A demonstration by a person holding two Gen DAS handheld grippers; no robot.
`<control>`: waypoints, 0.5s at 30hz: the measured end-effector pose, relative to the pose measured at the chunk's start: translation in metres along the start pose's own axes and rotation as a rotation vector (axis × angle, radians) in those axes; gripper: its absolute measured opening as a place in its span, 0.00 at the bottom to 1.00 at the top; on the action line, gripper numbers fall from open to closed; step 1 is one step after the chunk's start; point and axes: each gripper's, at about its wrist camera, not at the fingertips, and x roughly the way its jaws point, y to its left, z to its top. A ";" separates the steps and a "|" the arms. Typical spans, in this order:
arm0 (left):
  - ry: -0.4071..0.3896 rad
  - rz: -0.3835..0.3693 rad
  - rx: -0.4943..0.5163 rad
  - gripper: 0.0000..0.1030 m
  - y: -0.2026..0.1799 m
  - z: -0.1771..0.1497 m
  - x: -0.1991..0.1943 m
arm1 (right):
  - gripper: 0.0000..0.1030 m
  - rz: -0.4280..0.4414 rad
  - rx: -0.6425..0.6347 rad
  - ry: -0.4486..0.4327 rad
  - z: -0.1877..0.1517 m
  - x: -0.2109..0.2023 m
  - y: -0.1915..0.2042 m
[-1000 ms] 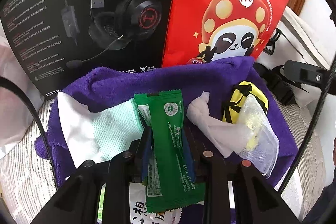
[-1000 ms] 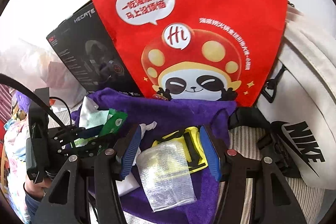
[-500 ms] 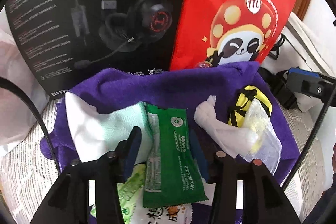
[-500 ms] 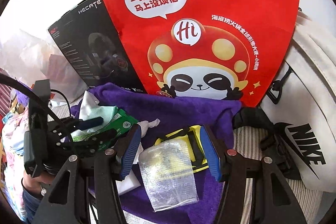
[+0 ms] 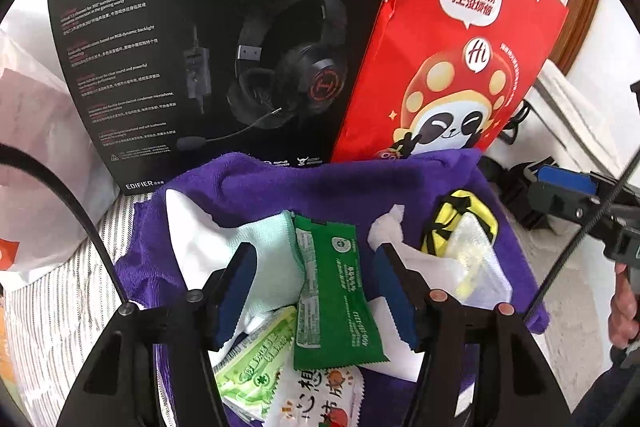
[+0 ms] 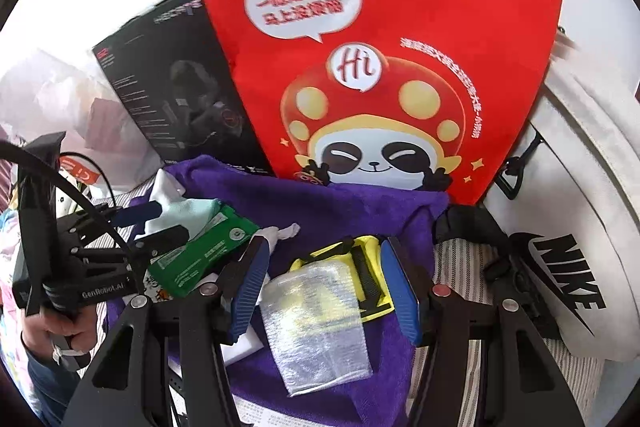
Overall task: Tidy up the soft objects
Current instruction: 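Lift both open grippers away from the towel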
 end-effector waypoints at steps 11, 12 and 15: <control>-0.012 -0.012 -0.016 0.65 0.012 0.004 -0.028 | 0.58 -0.001 0.021 -0.019 -0.042 -0.036 0.020; -0.015 -0.013 -0.018 0.65 0.012 0.005 -0.030 | 0.58 -0.009 0.021 -0.010 -0.050 -0.039 0.023; -0.022 -0.005 0.004 0.67 0.006 0.005 -0.037 | 0.58 0.008 0.034 0.021 -0.077 -0.046 0.032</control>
